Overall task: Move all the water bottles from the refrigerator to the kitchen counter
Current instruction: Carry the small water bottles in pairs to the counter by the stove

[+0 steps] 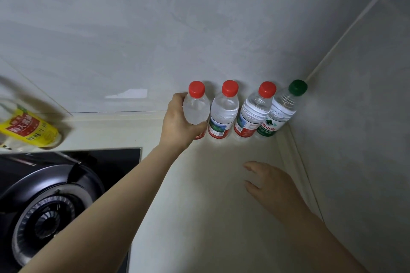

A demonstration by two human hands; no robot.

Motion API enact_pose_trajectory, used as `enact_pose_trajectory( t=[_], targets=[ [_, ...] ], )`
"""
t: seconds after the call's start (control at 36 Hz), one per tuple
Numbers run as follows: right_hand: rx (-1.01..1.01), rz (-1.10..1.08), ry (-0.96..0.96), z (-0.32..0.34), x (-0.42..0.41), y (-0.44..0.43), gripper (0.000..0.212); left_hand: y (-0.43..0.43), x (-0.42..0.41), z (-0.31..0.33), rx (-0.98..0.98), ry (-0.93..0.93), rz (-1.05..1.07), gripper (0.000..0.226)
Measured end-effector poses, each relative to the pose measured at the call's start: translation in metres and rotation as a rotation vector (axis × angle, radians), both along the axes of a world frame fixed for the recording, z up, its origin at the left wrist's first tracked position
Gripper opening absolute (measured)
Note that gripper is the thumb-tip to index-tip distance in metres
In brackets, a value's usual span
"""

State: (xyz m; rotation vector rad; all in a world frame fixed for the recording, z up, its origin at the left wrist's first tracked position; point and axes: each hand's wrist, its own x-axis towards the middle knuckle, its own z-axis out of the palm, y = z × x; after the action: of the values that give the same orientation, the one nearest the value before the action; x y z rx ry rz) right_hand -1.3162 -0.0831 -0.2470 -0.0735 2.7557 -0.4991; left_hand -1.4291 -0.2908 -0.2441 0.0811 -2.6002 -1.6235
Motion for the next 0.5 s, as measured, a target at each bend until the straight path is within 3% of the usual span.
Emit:
enact_pose_trajectory(
  t=[0.19, 0.31, 0.5],
  targets=[
    [-0.011, -0.005, 0.021, 0.013, 0.0, -0.005, 0.045, -0.014, 0.007, 0.001, -0.127, -0.053, -0.039, 0.064],
    [-0.022, -0.003, 0.064, 0.024, 0.003, -0.008, 0.045, -0.031, 0.023, 0.006, -0.212, -0.065, -0.043, 0.055],
    [0.014, 0.037, 0.121, 0.055, 0.015, -0.019, 0.043, -0.055, 0.077, 0.032, -0.364, -0.015, -0.241, 0.043]
  ],
)
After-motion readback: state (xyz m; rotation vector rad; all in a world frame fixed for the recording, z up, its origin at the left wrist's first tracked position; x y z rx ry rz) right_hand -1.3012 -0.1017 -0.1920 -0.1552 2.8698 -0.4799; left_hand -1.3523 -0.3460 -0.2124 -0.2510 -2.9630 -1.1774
